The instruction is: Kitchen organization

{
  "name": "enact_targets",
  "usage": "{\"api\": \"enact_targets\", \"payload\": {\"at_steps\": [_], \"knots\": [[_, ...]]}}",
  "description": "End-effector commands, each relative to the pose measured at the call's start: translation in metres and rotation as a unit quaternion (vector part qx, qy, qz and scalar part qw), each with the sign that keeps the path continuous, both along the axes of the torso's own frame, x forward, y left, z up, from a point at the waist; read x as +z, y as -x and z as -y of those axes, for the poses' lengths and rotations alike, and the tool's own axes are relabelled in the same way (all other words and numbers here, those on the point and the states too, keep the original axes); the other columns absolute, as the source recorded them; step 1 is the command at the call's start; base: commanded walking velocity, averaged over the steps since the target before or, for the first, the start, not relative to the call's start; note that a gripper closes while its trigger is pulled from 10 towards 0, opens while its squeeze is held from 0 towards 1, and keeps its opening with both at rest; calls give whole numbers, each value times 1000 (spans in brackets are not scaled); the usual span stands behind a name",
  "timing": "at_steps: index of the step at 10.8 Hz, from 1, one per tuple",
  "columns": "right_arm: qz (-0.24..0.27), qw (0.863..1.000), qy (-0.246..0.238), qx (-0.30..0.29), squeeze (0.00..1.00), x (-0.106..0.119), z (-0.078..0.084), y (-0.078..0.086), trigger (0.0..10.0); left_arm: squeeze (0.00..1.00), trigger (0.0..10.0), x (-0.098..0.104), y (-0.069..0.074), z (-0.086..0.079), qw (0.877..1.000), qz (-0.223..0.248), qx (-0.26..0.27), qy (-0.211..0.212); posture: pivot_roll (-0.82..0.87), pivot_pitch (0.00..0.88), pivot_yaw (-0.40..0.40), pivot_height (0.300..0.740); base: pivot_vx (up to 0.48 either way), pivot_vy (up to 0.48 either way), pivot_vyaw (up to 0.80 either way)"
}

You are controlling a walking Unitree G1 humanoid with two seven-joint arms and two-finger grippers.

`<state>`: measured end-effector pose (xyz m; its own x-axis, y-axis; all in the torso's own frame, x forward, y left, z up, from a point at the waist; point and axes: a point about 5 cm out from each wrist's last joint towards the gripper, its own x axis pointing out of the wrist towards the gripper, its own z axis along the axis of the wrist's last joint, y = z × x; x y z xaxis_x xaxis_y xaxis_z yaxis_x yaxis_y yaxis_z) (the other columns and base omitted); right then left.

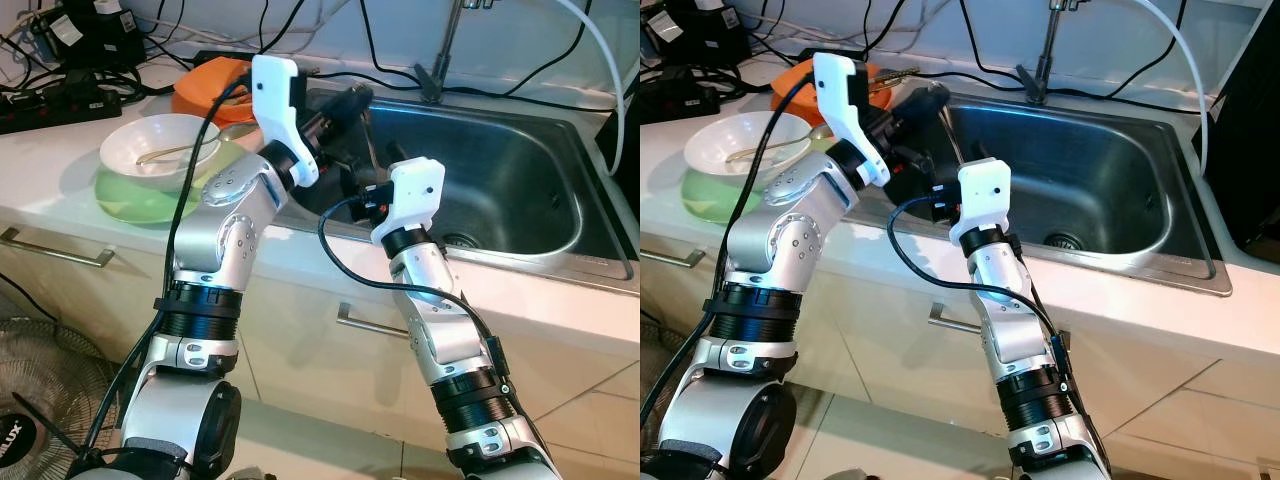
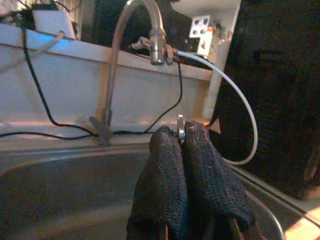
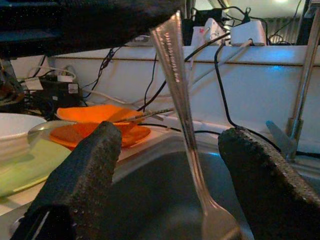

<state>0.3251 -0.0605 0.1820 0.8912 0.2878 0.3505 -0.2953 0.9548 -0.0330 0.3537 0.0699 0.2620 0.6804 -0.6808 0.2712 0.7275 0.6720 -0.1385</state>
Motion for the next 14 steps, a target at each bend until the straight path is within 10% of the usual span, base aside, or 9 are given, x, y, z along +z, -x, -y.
{"api": "enact_targets", "payload": {"at_steps": [1,8,9,10,14], "knots": [[-7,1000,2,0,0,-2,0,-2,10000,0,10000,4,5,3,1000,11,-15,-5,-100,0,17,740,0,0,0],[-25,999,5,-31,0,-7,8,-11,10000,0,10000,3,10,6,999,5,-38,-18,-96,0,16,740,0,0,0],[-27,999,5,-35,0,-8,9,-12,6471,0,10000,3,10,5,999,5,-39,-19,-87,0,16,740,0,0,0],[-30,999,6,-42,0,-9,11,-13,0,0,10000,2,10,5,999,6,-39,-22,-86,0,16,740,0,0,0],[-33,998,4,-47,0,-10,12,-14,0,0,10000,2,9,5,999,5,-38,-24,-85,0,16,740,0,0,0]]}}
